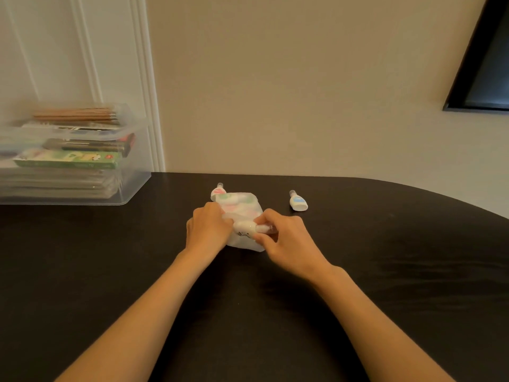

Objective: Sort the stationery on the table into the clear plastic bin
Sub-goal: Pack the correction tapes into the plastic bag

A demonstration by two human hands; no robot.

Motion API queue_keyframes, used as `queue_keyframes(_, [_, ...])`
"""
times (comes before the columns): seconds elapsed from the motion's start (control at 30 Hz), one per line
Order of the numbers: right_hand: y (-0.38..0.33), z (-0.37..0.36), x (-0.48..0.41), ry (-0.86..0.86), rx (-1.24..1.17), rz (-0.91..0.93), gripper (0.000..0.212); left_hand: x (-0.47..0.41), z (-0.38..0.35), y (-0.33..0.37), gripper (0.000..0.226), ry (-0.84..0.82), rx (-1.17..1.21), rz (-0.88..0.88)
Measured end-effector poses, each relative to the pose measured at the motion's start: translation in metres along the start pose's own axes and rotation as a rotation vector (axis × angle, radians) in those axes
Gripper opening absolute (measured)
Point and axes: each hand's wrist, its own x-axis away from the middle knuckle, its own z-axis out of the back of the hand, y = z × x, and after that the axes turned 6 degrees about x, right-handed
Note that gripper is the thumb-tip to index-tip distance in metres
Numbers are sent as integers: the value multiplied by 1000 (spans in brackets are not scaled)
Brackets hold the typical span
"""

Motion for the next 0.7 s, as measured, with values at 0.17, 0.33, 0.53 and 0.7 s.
queue_keyframes(0.17, [0,-1,0,99,168,128,20,14,5,10,5,147,141,-280])
queue_keyframes(0.33, [0,-10,0,101,400,124,22,20,10,10,10,135,91,-322])
queue_keyframes(0.53, [-1,-16,0,-34,373,128,41,13,11,-7,21,-79,-166,-94])
queue_keyframes(0.7, [-7,-17,2,36,250,96,21,13,11,-3,8,90,-41,-227])
